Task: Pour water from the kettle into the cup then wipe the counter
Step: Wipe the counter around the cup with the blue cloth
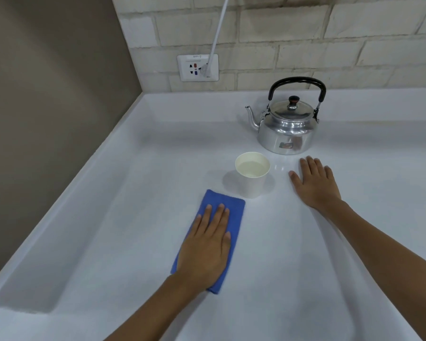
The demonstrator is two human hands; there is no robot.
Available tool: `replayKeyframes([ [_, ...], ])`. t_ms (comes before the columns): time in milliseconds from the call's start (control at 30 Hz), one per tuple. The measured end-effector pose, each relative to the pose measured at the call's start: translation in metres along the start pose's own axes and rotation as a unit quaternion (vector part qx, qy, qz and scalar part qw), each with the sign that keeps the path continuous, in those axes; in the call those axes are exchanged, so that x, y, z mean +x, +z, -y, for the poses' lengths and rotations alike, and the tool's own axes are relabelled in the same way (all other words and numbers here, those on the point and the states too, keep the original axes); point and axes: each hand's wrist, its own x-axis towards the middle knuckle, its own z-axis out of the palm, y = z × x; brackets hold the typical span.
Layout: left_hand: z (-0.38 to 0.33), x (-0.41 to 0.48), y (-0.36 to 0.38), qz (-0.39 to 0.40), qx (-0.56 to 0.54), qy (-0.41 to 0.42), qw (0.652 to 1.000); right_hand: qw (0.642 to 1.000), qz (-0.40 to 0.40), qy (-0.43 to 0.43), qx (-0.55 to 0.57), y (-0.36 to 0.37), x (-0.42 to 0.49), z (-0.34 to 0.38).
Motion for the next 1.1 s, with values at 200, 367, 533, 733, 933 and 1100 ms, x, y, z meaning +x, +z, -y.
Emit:
replayKeyframes([
  [200,0.048,-0.005,-0.003,0.021,-0.044,-0.074,0.996,1.0,0.003,-0.003,0.005,-0.002,-0.001,0.003],
  [367,0.016,0.002,-0.001,0.027,-0.031,-0.109,0.993,1.0,0.003,0.003,0.007,-0.004,-0.002,0.003],
  [533,-0.045,-0.007,0.004,0.049,-0.013,-0.02,0.999,1.0,0.003,0.002,0.003,-0.003,-0.002,0.003],
  [733,-0.069,-0.001,0.006,0.102,-0.08,-0.002,0.992,1.0,0.021,0.002,0.014,-0.004,-0.001,0.001],
  [933,0.015,0.025,-0.019,-0.006,-0.178,-0.083,0.98,0.998,-0.01,0.033,0.06,-0.025,-0.029,0.018],
  [1100,0.053,0.05,-0.006,0.028,-0.107,-0.141,0.984,0.985,-0.036,-0.028,0.166,-0.047,-0.111,0.084],
])
